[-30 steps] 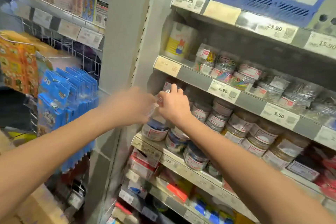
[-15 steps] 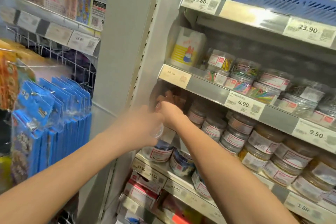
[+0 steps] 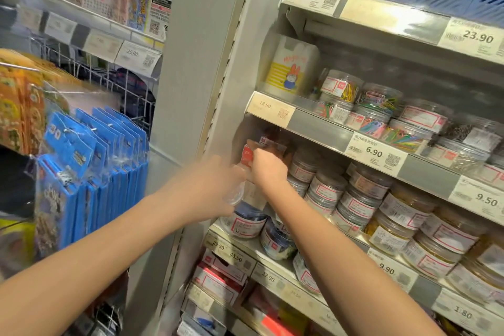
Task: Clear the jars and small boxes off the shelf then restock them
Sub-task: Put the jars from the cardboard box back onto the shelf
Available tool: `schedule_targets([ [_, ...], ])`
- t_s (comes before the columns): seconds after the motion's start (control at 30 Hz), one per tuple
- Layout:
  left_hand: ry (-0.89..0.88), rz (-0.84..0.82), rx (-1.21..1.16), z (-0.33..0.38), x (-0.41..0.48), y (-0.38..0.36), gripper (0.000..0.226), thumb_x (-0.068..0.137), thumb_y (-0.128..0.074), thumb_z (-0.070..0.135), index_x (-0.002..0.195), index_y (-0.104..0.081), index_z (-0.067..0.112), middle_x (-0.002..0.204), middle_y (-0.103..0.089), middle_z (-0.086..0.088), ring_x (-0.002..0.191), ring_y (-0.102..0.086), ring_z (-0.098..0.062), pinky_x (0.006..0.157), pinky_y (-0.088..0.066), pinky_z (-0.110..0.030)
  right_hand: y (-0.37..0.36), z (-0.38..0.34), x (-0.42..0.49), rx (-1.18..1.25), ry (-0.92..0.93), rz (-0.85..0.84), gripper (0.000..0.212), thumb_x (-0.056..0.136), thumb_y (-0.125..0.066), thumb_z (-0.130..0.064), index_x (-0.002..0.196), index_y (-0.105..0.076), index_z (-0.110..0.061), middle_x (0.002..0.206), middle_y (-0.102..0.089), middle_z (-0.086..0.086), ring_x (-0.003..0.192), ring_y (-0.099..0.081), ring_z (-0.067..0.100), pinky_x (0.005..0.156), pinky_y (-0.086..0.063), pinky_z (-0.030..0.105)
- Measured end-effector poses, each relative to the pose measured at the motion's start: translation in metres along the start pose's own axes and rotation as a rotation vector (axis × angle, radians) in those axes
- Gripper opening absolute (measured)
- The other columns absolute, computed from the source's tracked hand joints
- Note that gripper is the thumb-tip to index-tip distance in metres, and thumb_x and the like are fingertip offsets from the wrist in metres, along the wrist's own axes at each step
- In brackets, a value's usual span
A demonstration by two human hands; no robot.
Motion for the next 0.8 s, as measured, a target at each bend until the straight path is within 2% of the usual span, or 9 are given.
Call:
schedule_targets([
  [0.17,-0.001,-0.011,0.01,-0.002,-0.001,-0.003,0.055,0.082,-0.06,0.044,0.132,-0.037,0.042,0.1,-0.035,0.004,0.08,-0.044,-0.02,0.078,-0.048,-0.033,-0.008,-0.004,0.008,0.007,-0.003,-0.085,0.032,0.096,-0.047,-0.005,0.128,-0.052,-0.007,0.128,-0.057,0.012,0.118,-0.055,0.029,0.09,-0.046,0.037],
  [0.3,-0.016,0.005,0.021,-0.001,0.001,-0.003,0.056,0.083,-0.06,0.044,0.134,-0.037,0.041,0.101,-0.034,0.003,0.08,-0.042,-0.02,0.077,-0.047,-0.032,-0.012,-0.005,0.017,0.0,-0.05,-0.186,0.05,0.093,-0.055,-0.007,0.14,-0.039,-0.005,0.14,-0.045,0.015,0.129,-0.045,0.03,0.101,-0.04,0.038],
  [0.37,-0.023,0.016,0.018,0.0,0.002,-0.005,0.056,0.083,-0.06,0.044,0.134,-0.038,0.041,0.101,-0.036,0.002,0.082,-0.041,-0.02,0.077,-0.046,-0.031,-0.016,-0.001,0.022,0.031,-0.061,-0.206,0.043,0.095,-0.051,-0.009,0.136,-0.043,-0.004,0.14,-0.046,0.014,0.129,-0.044,0.03,0.101,-0.038,0.034],
  [0.47,-0.031,0.016,0.012,0.002,0.002,-0.009,0.056,0.082,-0.061,0.045,0.133,-0.039,0.042,0.106,-0.042,0.0,0.087,-0.046,-0.022,0.081,-0.047,-0.032,-0.025,0.003,0.032,0.206,-0.077,-0.117,0.035,0.099,-0.037,-0.009,0.133,-0.047,-0.004,0.133,-0.051,0.015,0.124,-0.046,0.032,0.086,-0.033,0.029],
  [0.5,-0.03,0.01,0.013,0.002,0.001,-0.011,0.055,0.082,-0.061,0.045,0.133,-0.04,0.042,0.108,-0.043,-0.001,0.09,-0.05,-0.024,0.082,-0.048,-0.033,-0.025,0.005,0.039,0.213,-0.12,-0.046,0.036,0.099,-0.036,-0.012,0.133,-0.048,-0.007,0.132,-0.052,0.013,0.125,-0.045,0.031,0.09,-0.031,0.03],
  [0.53,-0.03,0.007,0.015,0.002,0.001,-0.012,0.055,0.082,-0.061,0.046,0.132,-0.04,0.043,0.108,-0.043,-0.001,0.092,-0.053,-0.026,0.084,-0.048,-0.034,-0.024,0.009,0.046,0.203,-0.183,0.024,0.037,0.1,-0.035,-0.017,0.132,-0.051,-0.009,0.133,-0.053,0.011,0.127,-0.042,0.03,0.101,-0.028,0.033],
  [0.6,-0.036,0.01,0.029,0.002,0.001,-0.014,0.054,0.082,-0.06,0.046,0.132,-0.039,0.044,0.108,-0.043,0.0,0.093,-0.057,-0.028,0.084,-0.049,-0.034,-0.026,0.009,0.06,0.175,-0.233,0.073,0.039,0.1,-0.03,-0.019,0.128,-0.055,-0.01,0.13,-0.056,0.012,0.129,-0.04,0.031,0.113,-0.018,0.043],
  [0.73,-0.041,-0.002,0.032,0.007,0.0,-0.02,0.053,0.083,-0.06,0.044,0.132,-0.039,0.043,0.113,-0.042,-0.001,0.097,-0.057,-0.03,0.081,-0.049,-0.034,-0.031,0.012,0.071,0.133,-0.202,0.124,0.042,0.101,-0.025,-0.015,0.123,-0.059,-0.006,0.125,-0.061,0.015,0.124,-0.048,0.032,0.111,-0.022,0.042],
  [0.8,-0.049,-0.007,0.03,0.009,0.0,-0.023,0.052,0.084,-0.06,0.044,0.131,-0.039,0.042,0.112,-0.042,-0.001,0.097,-0.057,-0.03,0.082,-0.05,-0.035,-0.032,0.014,0.072,0.143,-0.172,0.144,0.035,0.099,-0.033,-0.013,0.121,-0.058,-0.007,0.122,-0.061,0.017,0.12,-0.051,0.035,0.106,-0.032,0.046],
])
Point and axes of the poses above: each hand's wrist, its own x-axis towards the middle knuckle, its own y-axis out of the back of the hand, z = x × y, the point moved 5 cm from there along x, towards the middle knuckle
